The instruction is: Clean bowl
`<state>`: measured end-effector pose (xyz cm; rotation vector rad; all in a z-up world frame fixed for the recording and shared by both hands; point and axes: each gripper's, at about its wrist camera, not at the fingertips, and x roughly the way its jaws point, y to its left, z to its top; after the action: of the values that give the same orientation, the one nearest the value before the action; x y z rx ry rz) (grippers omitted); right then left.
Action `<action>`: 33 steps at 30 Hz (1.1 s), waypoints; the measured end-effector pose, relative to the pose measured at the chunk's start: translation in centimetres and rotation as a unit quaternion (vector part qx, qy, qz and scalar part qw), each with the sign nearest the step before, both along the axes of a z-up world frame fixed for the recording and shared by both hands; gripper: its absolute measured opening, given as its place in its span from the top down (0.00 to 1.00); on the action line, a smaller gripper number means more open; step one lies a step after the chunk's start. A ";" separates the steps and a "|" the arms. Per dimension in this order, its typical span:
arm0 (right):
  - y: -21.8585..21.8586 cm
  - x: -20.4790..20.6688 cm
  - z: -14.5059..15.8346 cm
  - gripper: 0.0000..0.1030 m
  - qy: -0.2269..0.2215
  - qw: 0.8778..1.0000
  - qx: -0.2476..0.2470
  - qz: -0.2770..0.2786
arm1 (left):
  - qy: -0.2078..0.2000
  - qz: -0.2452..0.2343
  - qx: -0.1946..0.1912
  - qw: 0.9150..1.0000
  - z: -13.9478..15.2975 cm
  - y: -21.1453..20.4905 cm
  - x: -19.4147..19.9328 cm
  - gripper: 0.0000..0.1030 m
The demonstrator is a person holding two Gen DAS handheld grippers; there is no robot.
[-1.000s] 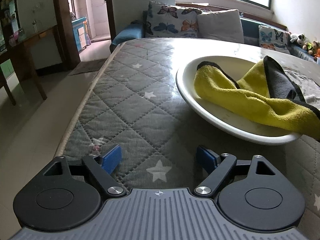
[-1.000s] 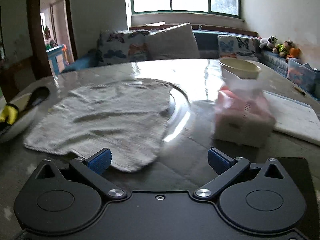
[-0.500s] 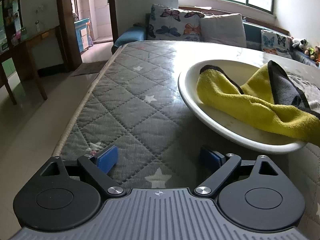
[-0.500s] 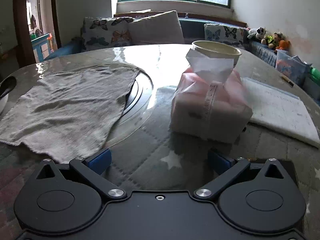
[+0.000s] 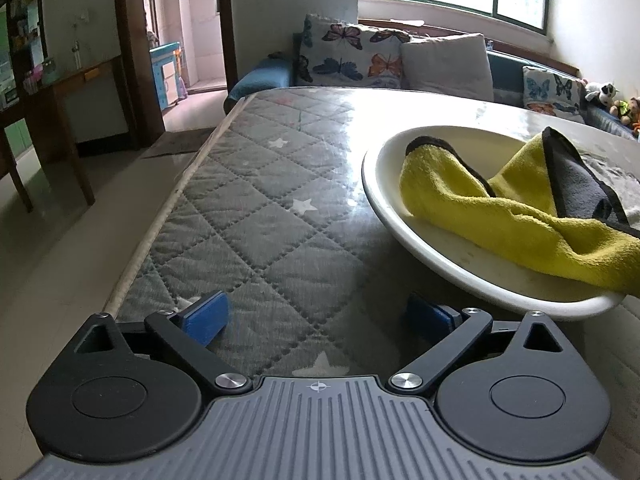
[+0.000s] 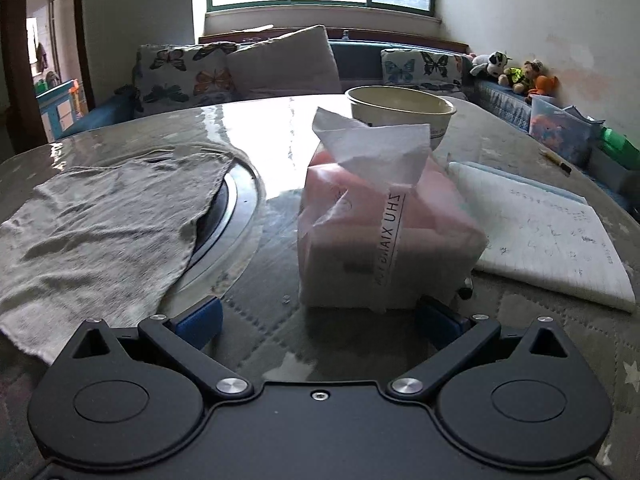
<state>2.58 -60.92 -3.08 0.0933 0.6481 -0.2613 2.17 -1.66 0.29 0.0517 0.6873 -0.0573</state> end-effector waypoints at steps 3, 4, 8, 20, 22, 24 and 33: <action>-0.6 1.1 0.3 0.00 0.000 1.000 -0.001 -0.001 | -0.004 -0.002 -0.001 1.000 -0.1 0.1 0.2 0.03; -0.6 1.3 0.3 0.00 -0.001 1.000 -0.001 -0.002 | -0.004 -0.002 -0.002 1.000 -0.1 0.1 0.2 0.03; -0.9 2.0 0.2 0.00 -0.003 1.000 0.000 -0.002 | -0.005 -0.006 -0.004 1.000 -0.1 0.2 0.6 0.02; -1.6 3.6 0.3 0.00 -0.003 1.000 0.000 0.006 | -0.004 -0.022 -0.011 1.000 -0.2 0.8 1.1 0.01; -1.7 3.7 0.2 0.00 -0.003 1.000 0.000 0.007 | -0.005 -0.023 -0.011 1.000 -0.3 0.8 1.1 0.01; -1.8 3.9 0.2 0.00 -0.003 1.000 0.001 0.007 | -0.005 -0.022 -0.012 1.000 -0.3 0.9 1.2 0.01; -1.6 3.9 0.3 0.00 -0.004 1.000 -0.001 0.007 | -0.006 -0.025 -0.019 1.000 -0.4 1.3 1.7 0.01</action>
<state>6.50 -62.55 -2.80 0.0888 0.6407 -0.2481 3.82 -0.36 -0.15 0.0333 0.6737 -0.1175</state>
